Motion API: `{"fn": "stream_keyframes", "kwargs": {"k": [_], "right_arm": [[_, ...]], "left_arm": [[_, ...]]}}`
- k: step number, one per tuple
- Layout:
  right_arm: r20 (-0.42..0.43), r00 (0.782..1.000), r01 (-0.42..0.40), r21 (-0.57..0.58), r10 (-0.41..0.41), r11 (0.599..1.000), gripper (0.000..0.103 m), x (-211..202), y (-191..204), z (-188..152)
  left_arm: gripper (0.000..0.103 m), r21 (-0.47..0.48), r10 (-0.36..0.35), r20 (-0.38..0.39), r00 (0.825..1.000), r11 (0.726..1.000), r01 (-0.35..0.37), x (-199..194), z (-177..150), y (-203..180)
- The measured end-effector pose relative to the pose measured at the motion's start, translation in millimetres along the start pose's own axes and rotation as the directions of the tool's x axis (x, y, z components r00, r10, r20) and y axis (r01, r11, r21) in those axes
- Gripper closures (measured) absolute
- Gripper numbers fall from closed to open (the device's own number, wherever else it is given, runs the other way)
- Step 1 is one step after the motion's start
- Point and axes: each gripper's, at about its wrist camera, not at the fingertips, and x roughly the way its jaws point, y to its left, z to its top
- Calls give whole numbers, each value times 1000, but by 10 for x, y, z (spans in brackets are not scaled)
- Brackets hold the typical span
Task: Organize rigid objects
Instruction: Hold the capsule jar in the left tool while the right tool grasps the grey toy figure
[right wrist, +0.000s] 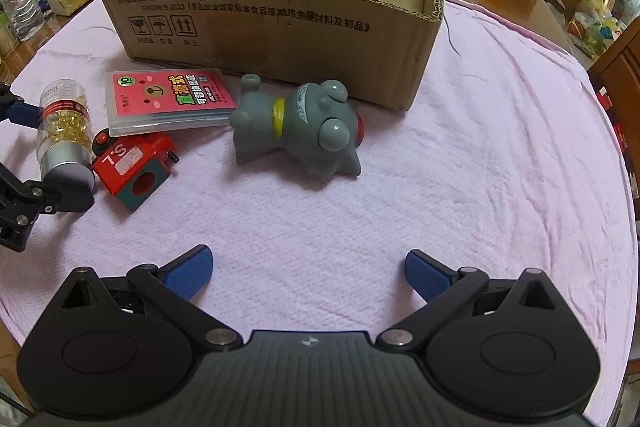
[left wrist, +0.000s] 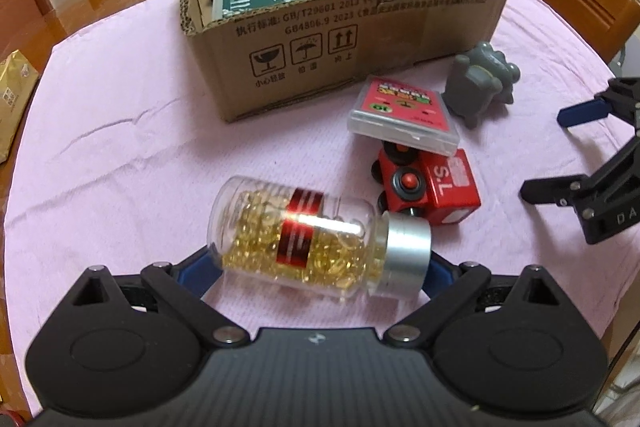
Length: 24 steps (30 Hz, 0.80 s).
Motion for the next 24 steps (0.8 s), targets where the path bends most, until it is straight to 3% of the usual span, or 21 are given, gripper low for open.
{"fn": "stream_keyframes", "kwargs": {"k": [6, 13, 21, 24], "right_arm": [[13, 1000, 1, 2, -1, 1000, 0, -5, -6, -31], [23, 1000, 7, 14, -7, 1000, 0, -5, -2, -18], [74, 996, -48, 21, 46, 999, 0, 93, -75, 288], [96, 995, -33, 3, 33, 999, 0, 139, -71, 409]], "left_arm": [[7, -25, 18, 7, 1000, 1000, -18, 5, 15, 21], [7, -127, 76, 10, 997, 989, -75, 32, 78, 214], [6, -145, 105, 1, 994, 984, -104, -15, 71, 207], [6, -155, 108, 6, 994, 982, -106, -54, 80, 211]]}}
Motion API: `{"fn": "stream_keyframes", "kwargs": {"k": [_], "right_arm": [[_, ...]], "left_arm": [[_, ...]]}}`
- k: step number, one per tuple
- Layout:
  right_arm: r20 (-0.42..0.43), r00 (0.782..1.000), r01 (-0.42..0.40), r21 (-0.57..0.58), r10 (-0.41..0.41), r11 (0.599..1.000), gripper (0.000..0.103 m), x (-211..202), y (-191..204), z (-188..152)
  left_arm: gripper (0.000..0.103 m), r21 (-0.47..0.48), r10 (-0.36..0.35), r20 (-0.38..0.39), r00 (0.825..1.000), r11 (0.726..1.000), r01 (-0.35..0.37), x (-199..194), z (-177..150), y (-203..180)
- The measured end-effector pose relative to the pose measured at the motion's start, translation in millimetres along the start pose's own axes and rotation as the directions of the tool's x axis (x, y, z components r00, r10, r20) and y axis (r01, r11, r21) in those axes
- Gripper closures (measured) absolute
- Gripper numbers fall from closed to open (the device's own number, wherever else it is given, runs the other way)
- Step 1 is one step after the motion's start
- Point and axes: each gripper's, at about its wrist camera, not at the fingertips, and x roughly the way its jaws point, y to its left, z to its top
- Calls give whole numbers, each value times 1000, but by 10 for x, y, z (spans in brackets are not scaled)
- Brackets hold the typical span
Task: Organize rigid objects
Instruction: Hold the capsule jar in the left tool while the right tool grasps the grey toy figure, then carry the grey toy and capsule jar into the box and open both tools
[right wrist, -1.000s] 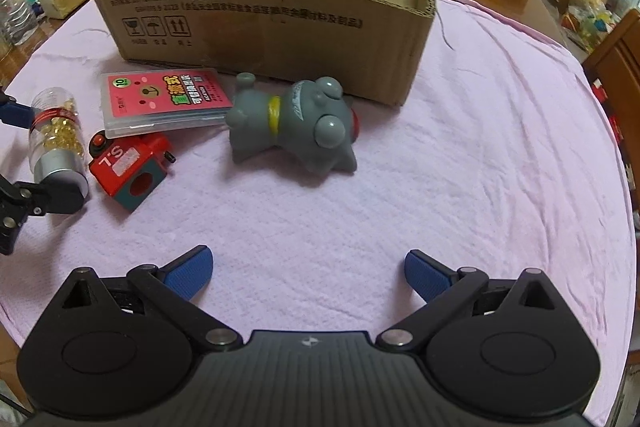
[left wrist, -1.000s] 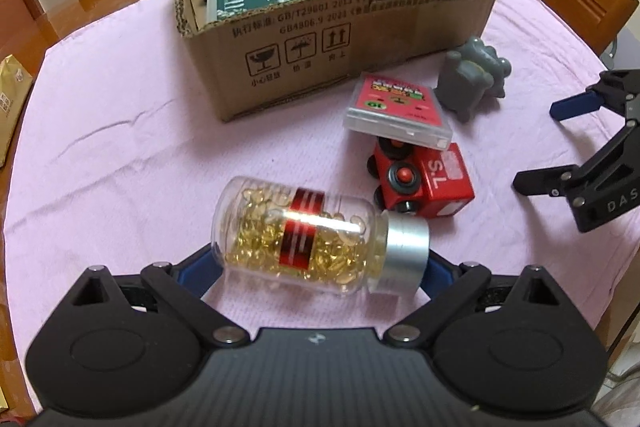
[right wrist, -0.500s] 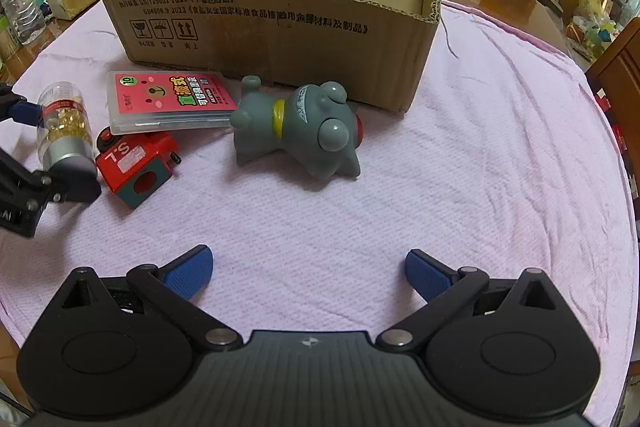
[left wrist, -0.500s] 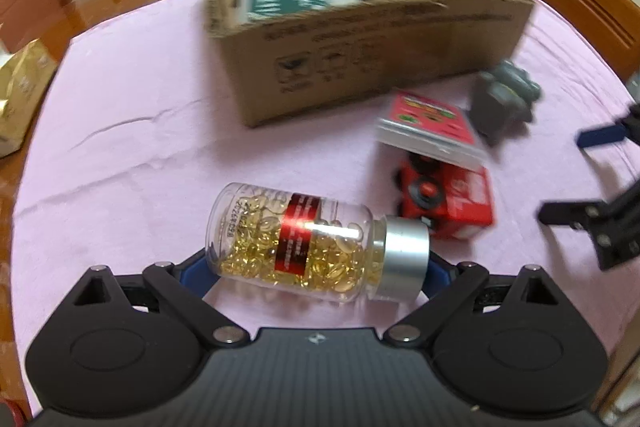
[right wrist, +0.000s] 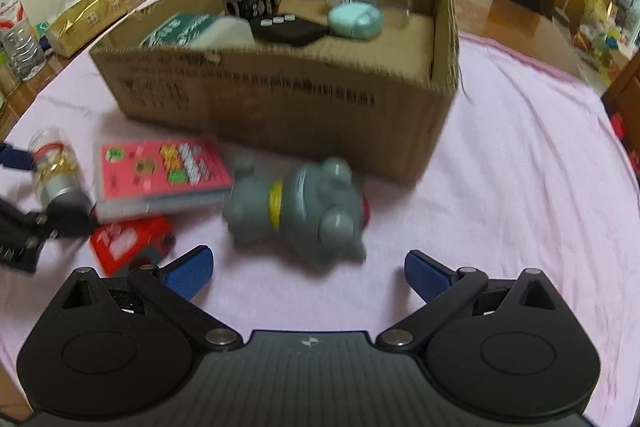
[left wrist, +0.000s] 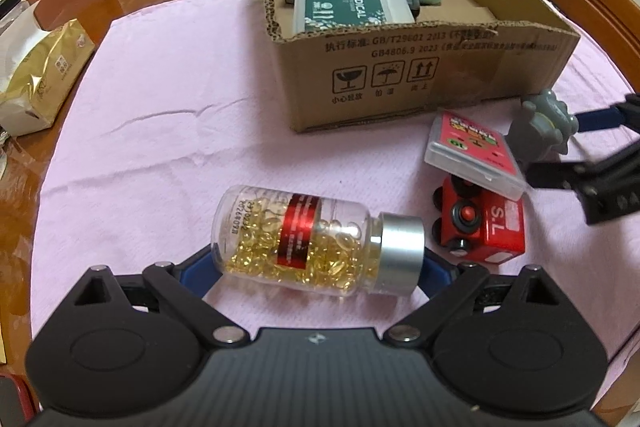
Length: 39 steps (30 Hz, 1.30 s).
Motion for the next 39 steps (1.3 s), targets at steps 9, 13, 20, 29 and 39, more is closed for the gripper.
{"fn": "stream_keyframes", "kwargs": {"k": [9, 13, 20, 29, 39], "right_arm": [[6, 999, -32, -2, 32, 1000, 25, 110, 25, 167], [-10, 1000, -10, 8, 10, 1000, 25, 64, 23, 136], [-26, 1000, 1, 32, -1, 999, 25, 30, -26, 82], [-37, 999, 19, 30, -18, 999, 25, 0, -1, 138], [-56, 998, 25, -30, -26, 999, 28, -101, 46, 167]], "left_arm": [[6, 13, 23, 20, 1000, 1000, -23, -59, 45, -38], [6, 11, 31, 18, 999, 999, -31, -86, 64, -52], [8, 25, 35, 6, 999, 999, -35, -62, 106, -71], [8, 31, 19, -24, 1000, 999, -18, -54, 142, -31], [8, 74, -5, -64, 998, 997, 10, -184, 200, -18]]}}
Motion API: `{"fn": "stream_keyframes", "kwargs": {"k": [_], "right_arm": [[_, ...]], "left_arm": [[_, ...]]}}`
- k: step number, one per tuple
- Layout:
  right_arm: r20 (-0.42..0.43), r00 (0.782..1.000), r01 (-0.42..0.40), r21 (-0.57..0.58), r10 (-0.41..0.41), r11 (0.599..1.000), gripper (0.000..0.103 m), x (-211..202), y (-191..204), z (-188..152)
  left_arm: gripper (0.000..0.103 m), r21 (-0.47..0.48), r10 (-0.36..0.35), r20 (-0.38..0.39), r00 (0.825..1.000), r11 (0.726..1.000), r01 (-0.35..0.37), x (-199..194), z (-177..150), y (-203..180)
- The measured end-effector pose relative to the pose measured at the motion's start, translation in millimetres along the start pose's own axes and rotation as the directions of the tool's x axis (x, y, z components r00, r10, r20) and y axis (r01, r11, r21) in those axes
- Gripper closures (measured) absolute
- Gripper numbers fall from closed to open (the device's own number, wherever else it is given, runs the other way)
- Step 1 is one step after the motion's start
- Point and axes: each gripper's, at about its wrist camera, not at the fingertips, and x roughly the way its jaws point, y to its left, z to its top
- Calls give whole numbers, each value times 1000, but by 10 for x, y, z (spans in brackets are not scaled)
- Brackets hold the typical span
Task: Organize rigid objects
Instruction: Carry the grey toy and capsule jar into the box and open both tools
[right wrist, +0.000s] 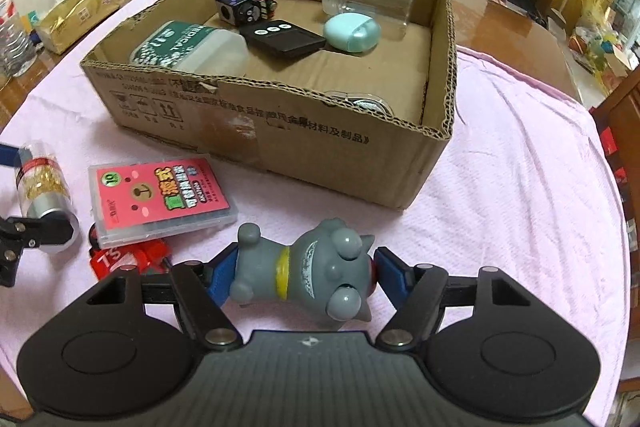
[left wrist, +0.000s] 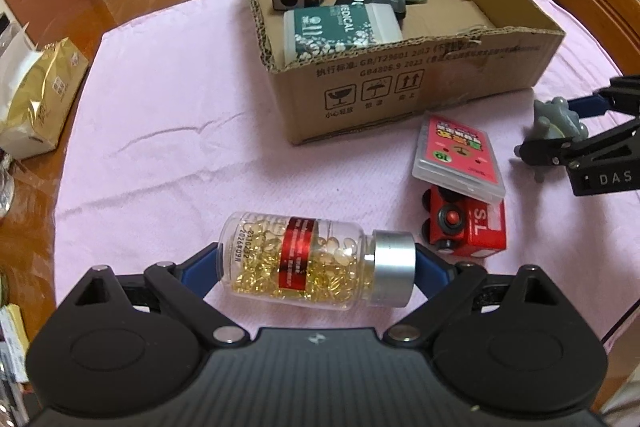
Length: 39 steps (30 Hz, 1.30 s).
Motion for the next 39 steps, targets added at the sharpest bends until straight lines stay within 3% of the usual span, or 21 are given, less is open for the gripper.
{"fn": "stream_keyframes", "kwargs": {"k": [14, 26, 33, 39], "right_arm": [[25, 999, -36, -130, 40, 991, 28, -503, 20, 66], [146, 987, -45, -187, 73, 981, 28, -933, -10, 456], [174, 983, -25, -209, 62, 978, 28, -723, -77, 827], [138, 990, -14, -174, 39, 985, 28, -272, -216, 1165]], "left_arm": [[8, 89, -33, 39, 999, 996, 30, -458, 177, -22], [8, 113, -61, 133, 989, 993, 46, -752, 386, -96], [8, 84, -42, 155, 987, 996, 30, -807, 418, -27], [8, 58, -15, 169, 986, 998, 5, -842, 451, 49]]}}
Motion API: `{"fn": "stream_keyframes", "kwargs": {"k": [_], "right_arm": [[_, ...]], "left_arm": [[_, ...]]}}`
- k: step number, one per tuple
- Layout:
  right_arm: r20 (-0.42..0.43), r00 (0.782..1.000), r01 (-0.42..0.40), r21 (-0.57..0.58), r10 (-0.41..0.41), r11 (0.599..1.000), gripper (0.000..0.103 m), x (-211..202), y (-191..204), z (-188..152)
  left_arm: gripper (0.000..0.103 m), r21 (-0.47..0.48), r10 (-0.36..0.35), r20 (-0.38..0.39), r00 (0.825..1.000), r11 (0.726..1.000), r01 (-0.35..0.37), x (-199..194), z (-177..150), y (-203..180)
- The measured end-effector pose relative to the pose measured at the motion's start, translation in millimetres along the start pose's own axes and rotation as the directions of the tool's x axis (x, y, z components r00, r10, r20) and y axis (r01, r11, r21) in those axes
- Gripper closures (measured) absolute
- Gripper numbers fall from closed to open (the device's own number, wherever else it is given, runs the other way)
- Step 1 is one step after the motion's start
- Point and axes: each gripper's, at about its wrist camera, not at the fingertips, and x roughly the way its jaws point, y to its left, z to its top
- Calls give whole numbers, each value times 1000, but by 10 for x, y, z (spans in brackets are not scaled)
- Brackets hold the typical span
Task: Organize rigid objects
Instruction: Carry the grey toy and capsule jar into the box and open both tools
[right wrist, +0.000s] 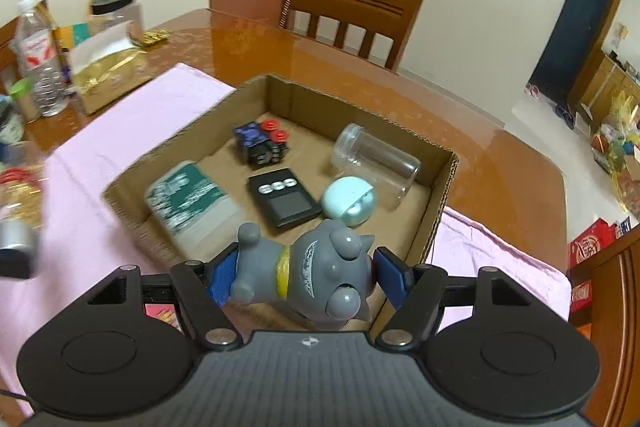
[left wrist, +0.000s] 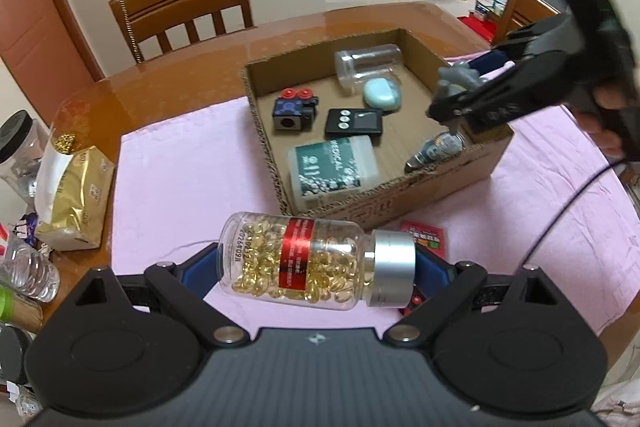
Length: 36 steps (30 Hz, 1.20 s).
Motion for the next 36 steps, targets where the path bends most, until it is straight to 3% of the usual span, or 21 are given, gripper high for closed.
{"fn": "stream_keyframes", "kwargs": {"k": [8, 12, 25, 30, 34, 36], "right_arm": [[-44, 999, 8, 35, -7, 999, 27, 441, -86, 115], [-13, 1000, 21, 41, -20, 999, 0, 423, -67, 121], [6, 999, 42, 137, -43, 990, 0, -14, -52, -104], [18, 998, 60, 141, -63, 988, 0, -140, -7, -172], [18, 997, 67, 145, -70, 987, 0, -204, 8, -222], [18, 997, 68, 150, -72, 986, 0, -235, 10, -249]], "left_arm": [[8, -19, 19, 22, 1000, 1000, -19, 5, 131, 75], [8, -12, 20, 27, 999, 1000, -20, 61, 231, 88], [8, 4, -27, 83, 996, 1000, 27, 545, 909, 76], [8, 6, -53, 38, 998, 999, 53, 1027, 1127, 60], [7, 7, -21, -4, 1000, 1000, 21, 1260, 1163, 13], [7, -5, -12, 16, 1000, 1000, 12, 1248, 1138, 10]]}}
